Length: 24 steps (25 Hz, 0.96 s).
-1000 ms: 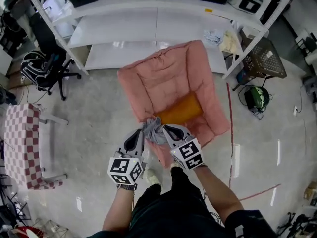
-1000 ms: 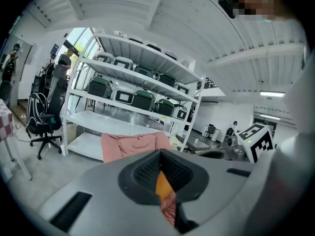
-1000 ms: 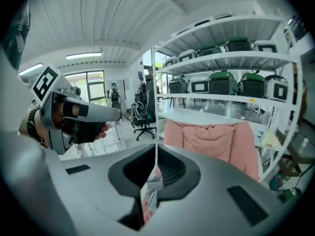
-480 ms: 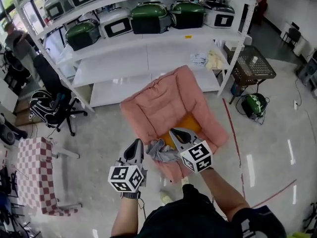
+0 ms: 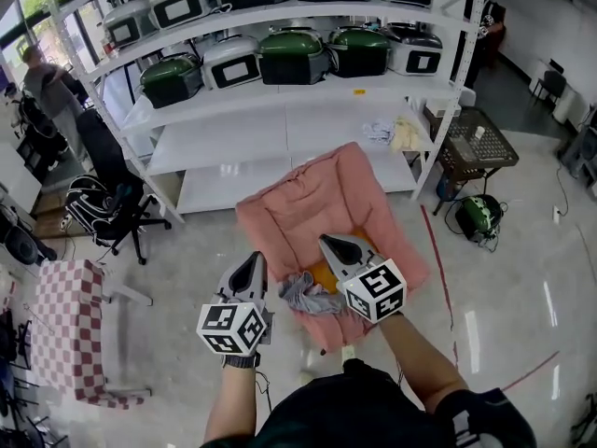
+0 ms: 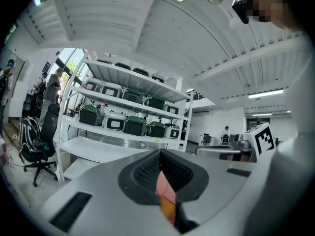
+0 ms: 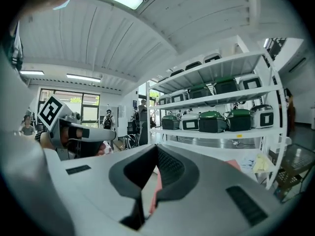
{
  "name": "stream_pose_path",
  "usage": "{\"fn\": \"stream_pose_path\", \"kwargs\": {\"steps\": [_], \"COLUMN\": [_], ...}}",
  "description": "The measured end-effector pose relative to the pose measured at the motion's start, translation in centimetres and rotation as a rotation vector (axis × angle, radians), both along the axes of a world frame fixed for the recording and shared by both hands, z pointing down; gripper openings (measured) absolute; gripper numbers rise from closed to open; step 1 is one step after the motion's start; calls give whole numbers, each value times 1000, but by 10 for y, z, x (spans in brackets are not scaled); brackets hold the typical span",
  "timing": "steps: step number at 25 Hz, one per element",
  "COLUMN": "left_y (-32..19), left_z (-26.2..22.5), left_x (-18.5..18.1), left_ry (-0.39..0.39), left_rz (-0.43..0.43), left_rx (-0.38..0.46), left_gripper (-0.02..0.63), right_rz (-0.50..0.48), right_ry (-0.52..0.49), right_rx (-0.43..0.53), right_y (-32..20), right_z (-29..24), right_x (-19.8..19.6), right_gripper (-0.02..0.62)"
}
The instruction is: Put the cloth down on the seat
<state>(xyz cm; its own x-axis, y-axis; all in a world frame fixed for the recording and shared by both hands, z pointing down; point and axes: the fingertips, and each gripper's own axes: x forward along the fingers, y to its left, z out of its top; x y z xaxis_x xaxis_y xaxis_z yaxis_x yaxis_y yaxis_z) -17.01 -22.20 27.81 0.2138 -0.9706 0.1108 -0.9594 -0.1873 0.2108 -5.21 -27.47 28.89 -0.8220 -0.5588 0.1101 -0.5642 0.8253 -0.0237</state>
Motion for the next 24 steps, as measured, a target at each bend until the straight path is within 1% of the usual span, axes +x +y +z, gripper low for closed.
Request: {"fn": "stream_pose_path", "kwargs": {"steps": [4, 9, 24], "left_y": [0, 1, -4], "left_z": [-12, -21, -19], "left_x": [-4, -14, -25], "left_ry": [-11, -22, -19], "left_rz": [-11, -33, -46], "left_rx": [21, 40, 46], "left_gripper": [6, 6, 6], "right_rz": [-2, 7, 8], "right_ry": [-11, -31, -27], "right_rx": [31, 41, 42], "right_y": [-1, -5, -11], "right_z": [-15, -23, -19], "right_x": [-1, -1, -11], "right_gripper": [5, 5, 5]}}
